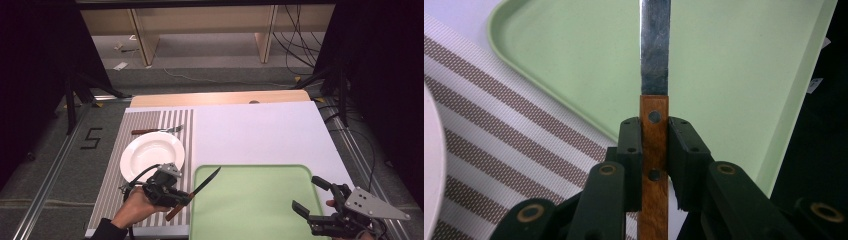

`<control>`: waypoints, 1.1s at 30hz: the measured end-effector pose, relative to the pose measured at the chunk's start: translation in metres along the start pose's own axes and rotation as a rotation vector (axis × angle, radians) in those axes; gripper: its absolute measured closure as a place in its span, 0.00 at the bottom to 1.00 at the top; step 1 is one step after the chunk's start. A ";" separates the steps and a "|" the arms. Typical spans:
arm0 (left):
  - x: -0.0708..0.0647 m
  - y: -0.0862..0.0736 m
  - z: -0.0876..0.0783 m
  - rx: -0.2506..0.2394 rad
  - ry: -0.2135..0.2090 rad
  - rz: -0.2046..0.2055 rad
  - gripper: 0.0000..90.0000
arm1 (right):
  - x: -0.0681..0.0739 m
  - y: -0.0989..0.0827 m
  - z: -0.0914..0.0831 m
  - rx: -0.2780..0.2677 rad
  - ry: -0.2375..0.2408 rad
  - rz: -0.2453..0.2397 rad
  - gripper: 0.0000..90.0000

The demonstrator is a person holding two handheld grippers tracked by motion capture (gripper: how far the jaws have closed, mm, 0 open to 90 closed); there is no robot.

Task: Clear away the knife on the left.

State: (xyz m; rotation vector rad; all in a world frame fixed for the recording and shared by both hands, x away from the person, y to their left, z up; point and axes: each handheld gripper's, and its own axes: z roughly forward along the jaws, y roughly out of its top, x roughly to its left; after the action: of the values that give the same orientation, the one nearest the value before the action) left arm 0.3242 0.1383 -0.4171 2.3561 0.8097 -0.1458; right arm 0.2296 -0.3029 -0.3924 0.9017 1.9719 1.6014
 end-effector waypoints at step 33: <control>-0.020 0.025 0.039 0.066 -0.069 0.007 0.85 | 0.000 0.000 0.000 0.000 0.002 -0.001 0.10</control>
State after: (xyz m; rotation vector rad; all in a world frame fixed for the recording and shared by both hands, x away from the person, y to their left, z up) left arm 0.3262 0.0897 -0.4286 2.4018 0.7740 -0.2533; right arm 0.2294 -0.3027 -0.3923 0.8993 1.9739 1.6021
